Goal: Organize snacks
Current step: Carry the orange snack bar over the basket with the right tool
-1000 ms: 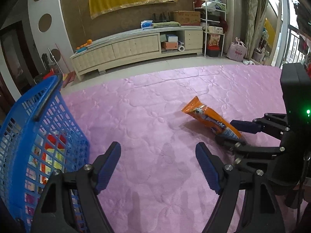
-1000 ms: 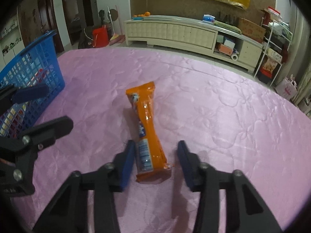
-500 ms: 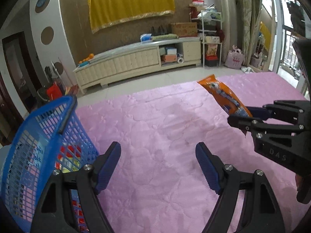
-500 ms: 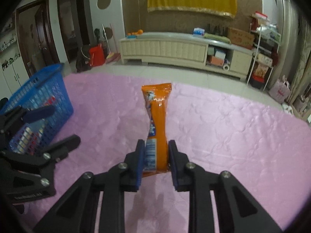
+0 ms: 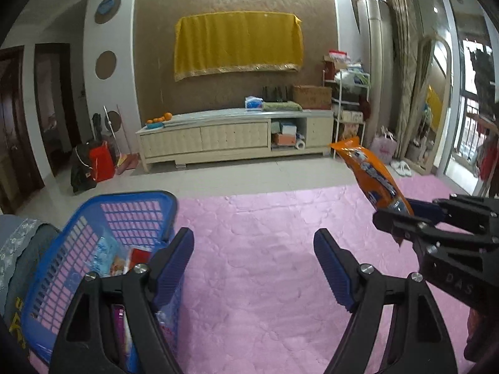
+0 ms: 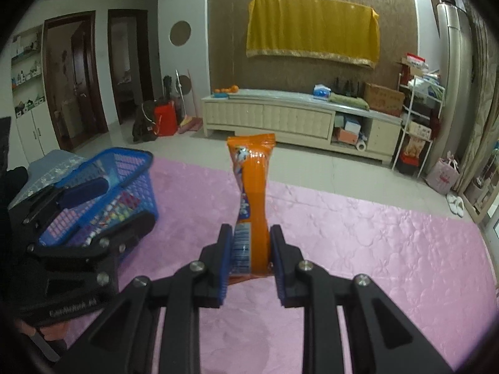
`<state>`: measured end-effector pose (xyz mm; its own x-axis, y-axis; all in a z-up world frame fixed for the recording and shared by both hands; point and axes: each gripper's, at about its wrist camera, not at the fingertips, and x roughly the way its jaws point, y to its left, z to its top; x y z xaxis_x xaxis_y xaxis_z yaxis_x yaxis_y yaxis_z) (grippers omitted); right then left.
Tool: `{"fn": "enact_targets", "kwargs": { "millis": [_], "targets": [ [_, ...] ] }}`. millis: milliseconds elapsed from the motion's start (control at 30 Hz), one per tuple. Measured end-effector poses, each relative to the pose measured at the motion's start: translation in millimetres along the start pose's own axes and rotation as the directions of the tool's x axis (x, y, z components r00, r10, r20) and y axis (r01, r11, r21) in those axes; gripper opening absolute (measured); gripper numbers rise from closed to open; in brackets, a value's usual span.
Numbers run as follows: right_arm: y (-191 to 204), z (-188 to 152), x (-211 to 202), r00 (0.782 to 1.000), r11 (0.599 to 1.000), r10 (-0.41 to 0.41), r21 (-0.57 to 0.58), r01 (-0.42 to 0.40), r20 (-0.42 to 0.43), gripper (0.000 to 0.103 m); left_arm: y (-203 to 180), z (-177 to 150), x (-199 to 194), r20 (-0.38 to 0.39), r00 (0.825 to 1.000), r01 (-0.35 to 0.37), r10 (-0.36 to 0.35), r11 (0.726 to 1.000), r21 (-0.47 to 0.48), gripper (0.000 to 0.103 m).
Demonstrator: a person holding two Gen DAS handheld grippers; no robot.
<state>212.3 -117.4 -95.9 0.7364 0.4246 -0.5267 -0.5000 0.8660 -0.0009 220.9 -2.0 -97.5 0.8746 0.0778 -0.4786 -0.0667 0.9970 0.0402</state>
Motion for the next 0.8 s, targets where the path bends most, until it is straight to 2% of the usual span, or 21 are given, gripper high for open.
{"fn": "enact_targets", "kwargs": {
  "millis": [467, 567, 800],
  "targets": [
    [61.1, 24.5, -33.3, 0.995, 0.996, 0.065, -0.069, -0.060, 0.077, 0.028, 44.0, 5.5, -68.1, 0.098, 0.994, -0.041, 0.044, 0.999, -0.026, 0.078],
    [71.9, 31.8, -36.9, 0.991, 0.994, 0.099, -0.061, -0.093, 0.092, 0.028, 57.1, 6.0, -81.4, 0.109, 0.992, -0.052, 0.056, 0.998, -0.038, 0.078],
    [107.7, 39.8, -32.1, 0.984, 0.985, 0.161, -0.083, -0.154, 0.082, 0.028, 92.4, -0.2, -99.5, 0.118, 0.983, -0.133, 0.140, 0.989, -0.065, 0.078]
  ]
}}
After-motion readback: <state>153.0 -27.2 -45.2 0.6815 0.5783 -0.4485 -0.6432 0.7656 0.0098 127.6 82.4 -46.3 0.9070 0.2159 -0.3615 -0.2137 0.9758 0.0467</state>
